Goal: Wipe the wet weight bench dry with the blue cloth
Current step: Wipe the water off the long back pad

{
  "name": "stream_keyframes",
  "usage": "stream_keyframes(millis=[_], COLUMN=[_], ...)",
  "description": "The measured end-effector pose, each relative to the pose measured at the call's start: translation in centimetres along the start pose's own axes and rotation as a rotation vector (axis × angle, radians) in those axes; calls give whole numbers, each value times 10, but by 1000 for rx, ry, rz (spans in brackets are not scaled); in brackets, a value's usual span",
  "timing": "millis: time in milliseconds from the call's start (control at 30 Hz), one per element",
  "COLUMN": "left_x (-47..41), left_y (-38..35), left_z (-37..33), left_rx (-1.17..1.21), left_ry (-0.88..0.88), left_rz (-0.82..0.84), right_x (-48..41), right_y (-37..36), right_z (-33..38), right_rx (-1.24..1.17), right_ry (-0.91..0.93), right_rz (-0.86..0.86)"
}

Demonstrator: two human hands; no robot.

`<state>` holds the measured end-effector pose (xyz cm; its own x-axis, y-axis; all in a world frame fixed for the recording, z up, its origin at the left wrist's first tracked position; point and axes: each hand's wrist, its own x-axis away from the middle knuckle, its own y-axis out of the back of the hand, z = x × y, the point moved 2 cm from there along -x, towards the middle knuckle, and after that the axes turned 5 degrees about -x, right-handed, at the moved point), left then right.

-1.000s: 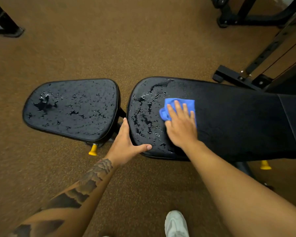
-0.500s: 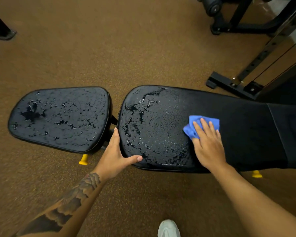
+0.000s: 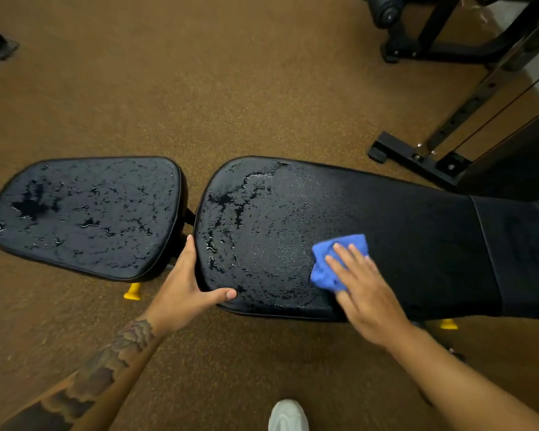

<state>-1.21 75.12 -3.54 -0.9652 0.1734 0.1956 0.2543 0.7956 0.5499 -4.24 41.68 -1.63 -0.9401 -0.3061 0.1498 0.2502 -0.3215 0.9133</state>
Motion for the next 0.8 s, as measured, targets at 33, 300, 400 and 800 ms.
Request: stream_keyframes(millis=[33,300,400,800], left_x=[0,0,0,0], left_y=[0,-1,-2,-2], left_z=[-1,-4,-3,-10], left_rx=[5,34,16,81], left_ry=[-2,4,19,-15], left_rz=[4,25,10,54], right_x=[-15,-130,-97,-58], right_y=[6,2,-21,11], right_z=[-10,52,82,-9], right_rx=[-7,-5,-11,-5], right_ry=[-90,-165,8,-305], right_rz=[-44,-94,-25,-169])
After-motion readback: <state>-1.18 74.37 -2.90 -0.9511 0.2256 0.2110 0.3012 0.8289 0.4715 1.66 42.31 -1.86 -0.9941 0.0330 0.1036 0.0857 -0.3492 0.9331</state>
